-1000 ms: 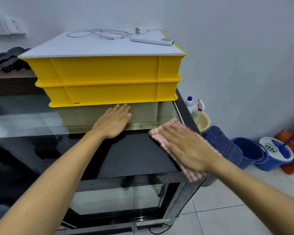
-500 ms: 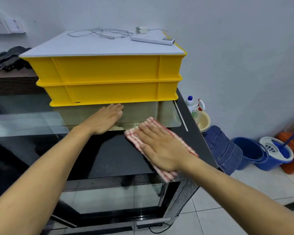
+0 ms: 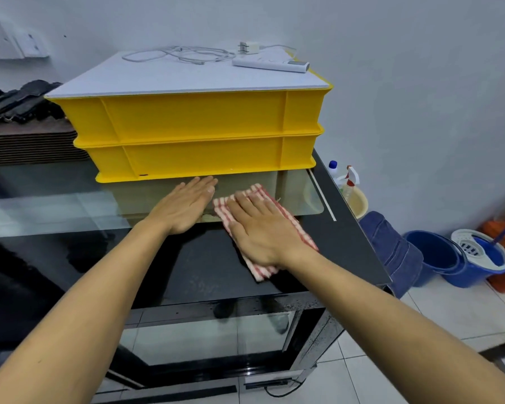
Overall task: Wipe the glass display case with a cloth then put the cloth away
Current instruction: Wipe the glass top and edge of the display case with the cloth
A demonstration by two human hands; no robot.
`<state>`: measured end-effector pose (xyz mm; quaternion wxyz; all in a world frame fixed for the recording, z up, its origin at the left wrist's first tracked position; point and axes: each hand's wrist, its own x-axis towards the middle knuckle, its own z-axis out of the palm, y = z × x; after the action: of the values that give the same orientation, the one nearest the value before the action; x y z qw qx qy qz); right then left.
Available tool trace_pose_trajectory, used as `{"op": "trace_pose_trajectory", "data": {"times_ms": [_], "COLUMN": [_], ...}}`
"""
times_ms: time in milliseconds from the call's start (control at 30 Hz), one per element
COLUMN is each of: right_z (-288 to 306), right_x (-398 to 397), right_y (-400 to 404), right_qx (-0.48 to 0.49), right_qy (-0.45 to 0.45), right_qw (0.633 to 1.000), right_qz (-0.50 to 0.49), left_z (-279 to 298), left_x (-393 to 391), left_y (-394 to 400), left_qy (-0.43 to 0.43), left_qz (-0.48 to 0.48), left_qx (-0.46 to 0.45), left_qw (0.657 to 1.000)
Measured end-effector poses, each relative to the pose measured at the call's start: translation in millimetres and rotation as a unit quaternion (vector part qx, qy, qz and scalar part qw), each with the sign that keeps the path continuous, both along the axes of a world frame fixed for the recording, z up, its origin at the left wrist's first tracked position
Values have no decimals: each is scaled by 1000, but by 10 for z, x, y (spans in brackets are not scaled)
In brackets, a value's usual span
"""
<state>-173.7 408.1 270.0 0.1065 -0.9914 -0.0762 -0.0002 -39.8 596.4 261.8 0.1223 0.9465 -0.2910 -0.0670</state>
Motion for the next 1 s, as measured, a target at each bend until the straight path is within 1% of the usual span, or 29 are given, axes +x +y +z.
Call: {"op": "trace_pose_trajectory", "data": {"times_ms": [67, 100, 167, 233, 300, 333, 400, 467, 500, 567, 633, 700, 767, 900, 1000], "right_z": [-7, -2, 35, 109, 108, 94, 57, -8, -30, -11, -7, 19, 33, -27, -50], "right_x": [-350, -453, -420, -171, 115, 236, 313, 139, 29, -52, 123, 372, 472, 446, 457], "right_y": [-243, -446, -895, -1148, -1055, -891, -445, -52, 28, -75, -379, -737, -990, -1115, -1130], "right_qx": [-2, -13, -33, -32, -11, -6, -6, -18, -12, 18, 8, -9, -3, 25, 39], "right_qy": [-4, -10, -8, 10, 15, 16, 10, -3, 0, 22, 18, 19, 22, 14, 2], "right_qw": [999, 999, 999, 994, 989, 989, 996, 1000, 999, 997, 999, 999, 995, 988, 977], "right_qz": [32, 30, -22, -100, -149, -148, -91, 6, 43, 69, 40, -32, -97, -149, -212], "left_z": [2, -4, 2, 23, 23, 27, 28, 13, 8, -6, -5, 5, 32, 16, 1], "left_x": [-18, -28, -46, -67, -77, -68, -50, -30, -16, -10, -34, -65, -100, -98, -81], "left_y": [13, 13, 9, -2, -19, -15, -2, -1, -7, 0, -2, -7, -19, -27, -24], "left_qy": [5, 3, -1, 3, 2, 1, 9, 14, 16, 14, 6, 0, -1, -7, -4], "left_qz": [0, -2, -5, -5, -5, -2, 4, 7, 7, 11, 10, 5, 7, 8, 9], "left_qx": [-17, -19, -17, -9, -9, -12, -20, -26, -26, -31, -30, -23, -13, 2, 1], "left_qw": [1000, 1000, 1000, 1000, 1000, 1000, 1000, 1000, 1000, 999, 999, 1000, 1000, 1000, 1000]}}
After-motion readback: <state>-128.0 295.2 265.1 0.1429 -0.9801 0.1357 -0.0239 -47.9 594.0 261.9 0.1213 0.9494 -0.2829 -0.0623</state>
